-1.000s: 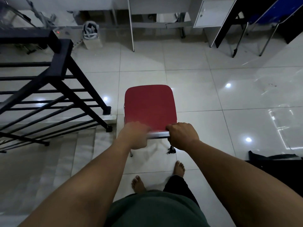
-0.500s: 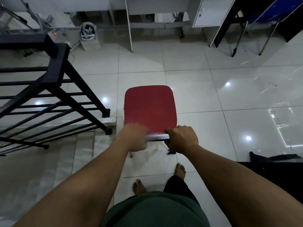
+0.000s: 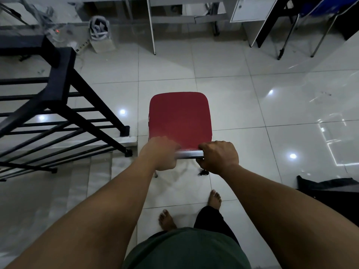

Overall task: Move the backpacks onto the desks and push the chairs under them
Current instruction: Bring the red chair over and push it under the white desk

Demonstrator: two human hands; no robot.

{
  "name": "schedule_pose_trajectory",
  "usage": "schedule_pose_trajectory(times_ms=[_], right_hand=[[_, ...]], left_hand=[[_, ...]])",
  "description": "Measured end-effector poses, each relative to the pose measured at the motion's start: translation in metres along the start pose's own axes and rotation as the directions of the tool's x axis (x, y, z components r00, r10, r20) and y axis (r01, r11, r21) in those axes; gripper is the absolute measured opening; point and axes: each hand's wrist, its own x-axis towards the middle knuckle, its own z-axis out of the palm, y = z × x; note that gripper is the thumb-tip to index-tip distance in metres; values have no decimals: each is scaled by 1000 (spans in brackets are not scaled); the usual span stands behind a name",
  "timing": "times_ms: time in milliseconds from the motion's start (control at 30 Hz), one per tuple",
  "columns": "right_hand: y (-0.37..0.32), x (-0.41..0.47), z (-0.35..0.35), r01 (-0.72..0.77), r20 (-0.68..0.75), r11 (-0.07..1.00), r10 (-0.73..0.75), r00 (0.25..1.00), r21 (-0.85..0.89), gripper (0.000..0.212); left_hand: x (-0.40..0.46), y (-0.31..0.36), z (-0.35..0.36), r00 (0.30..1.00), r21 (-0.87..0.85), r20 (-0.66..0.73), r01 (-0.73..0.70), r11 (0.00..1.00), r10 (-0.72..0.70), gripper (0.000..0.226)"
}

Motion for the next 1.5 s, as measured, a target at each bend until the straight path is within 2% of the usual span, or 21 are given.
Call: schedule_pose_trajectory(times_ms=[467,1000,1200,1500], right_hand=[[-7,42,-3,-40,-143,999,38,989,-16,21],[45,139,-18,-50,-132,998,47,990,-25,23],[60,189,-21,-33,-85,999,33,996,-10,27],[73,255,-25,-44,-67,999,45,997,5,24]], left_hand=[[32,-36,-17,999,63,-36,15,998,-12,41],[125,-63,-56,996,-8,-58,74,997,-74,45],[162,-87,-78,994,0,-53,98,995,-98,47],[215,-127,-102,993,-23,-52,107,994,-108,48]])
